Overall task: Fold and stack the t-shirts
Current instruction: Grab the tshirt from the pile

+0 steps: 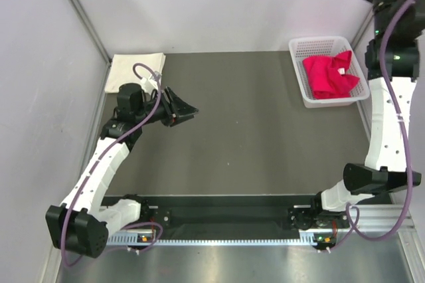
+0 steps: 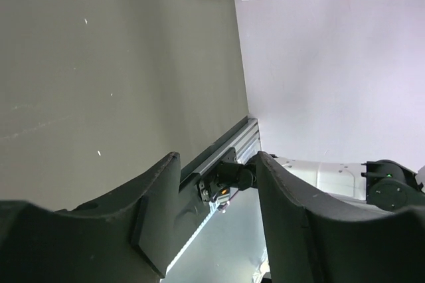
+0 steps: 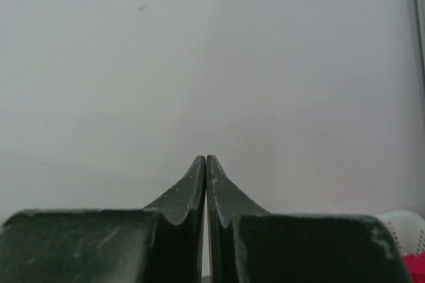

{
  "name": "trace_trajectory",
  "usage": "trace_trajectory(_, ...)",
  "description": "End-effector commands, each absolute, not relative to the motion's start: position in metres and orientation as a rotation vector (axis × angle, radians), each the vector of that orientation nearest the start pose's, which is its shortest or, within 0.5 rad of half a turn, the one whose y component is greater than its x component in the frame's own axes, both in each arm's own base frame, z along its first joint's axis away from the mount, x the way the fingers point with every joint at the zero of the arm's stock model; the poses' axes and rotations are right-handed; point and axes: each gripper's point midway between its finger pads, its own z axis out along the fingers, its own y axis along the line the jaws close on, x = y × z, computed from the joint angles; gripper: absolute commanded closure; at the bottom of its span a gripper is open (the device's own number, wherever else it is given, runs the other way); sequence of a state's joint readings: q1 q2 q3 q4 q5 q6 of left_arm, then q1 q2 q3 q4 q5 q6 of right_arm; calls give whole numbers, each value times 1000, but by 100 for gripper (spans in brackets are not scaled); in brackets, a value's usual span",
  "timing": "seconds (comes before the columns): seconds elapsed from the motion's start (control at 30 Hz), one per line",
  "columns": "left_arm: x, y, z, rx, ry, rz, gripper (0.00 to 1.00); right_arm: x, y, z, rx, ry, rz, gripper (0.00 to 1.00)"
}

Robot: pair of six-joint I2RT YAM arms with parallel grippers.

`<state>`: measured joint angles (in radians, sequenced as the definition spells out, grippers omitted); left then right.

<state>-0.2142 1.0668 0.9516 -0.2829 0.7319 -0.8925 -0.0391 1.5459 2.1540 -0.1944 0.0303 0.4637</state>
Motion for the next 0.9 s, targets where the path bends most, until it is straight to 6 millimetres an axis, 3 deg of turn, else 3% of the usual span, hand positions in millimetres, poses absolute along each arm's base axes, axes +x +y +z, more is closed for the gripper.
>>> trace_trajectory(0.0, 270, -202, 307, -117, 2048, -1392, 45, 490, -16, 510, 425, 1388, 265, 100)
trace_trajectory(0.03, 270, -202, 301, -119, 2071, -1387, 45, 496, -20, 494, 441, 1413, 244, 100)
trace_trajectory(0.07, 271, -202, 296, -114, 2088, -1377, 44, 508, -26, 461, 473, 1469, 210, 100)
trace_trajectory(0.17, 274, -201, 273, -94, 2158, -1331, 44, 526, -40, 411, 528, 1555, 149, 91)
trace_trajectory(0.2, 274, -200, 265, -69, 2174, -1315, 44, 536, -44, 379, 555, 1622, 122, 84)
trace_trajectory(0.27, 276, -199, 250, -68, 2219, -1295, 44, 542, -54, 346, 594, 1695, 59, 72)
trace_trajectory(0.3, 275, -198, 242, -51, 2246, -1275, 44, 550, -58, 321, 605, 1748, 27, 57)
trace_trajectory(0.37, 277, -197, 232, -40, 2276, -1254, 43, 555, -63, 293, 620, 1813, -15, 45)
trace_trajectory(0.43, 282, -196, 229, -3, 2296, -1215, 43, 568, -67, 246, 614, 1913, -74, 31)
trace_trajectory(0.57, 286, -191, 220, 63, 2361, -1142, 41, 572, -79, 205, 624, 2012, -192, 19)
trace_trajectory(0.6, 291, -189, 225, 98, 2346, -1108, 41, 574, -82, 183, 611, 2056, -230, 14)
trace_trajectory(0.77, 296, -186, 221, 124, 2364, -1068, 40, 580, -93, 129, 604, 2147, -317, 15)
trace_trajectory(0.87, 294, -183, 216, 115, 2387, -1048, 40, 585, -98, 111, 622, 2158, -350, 19)
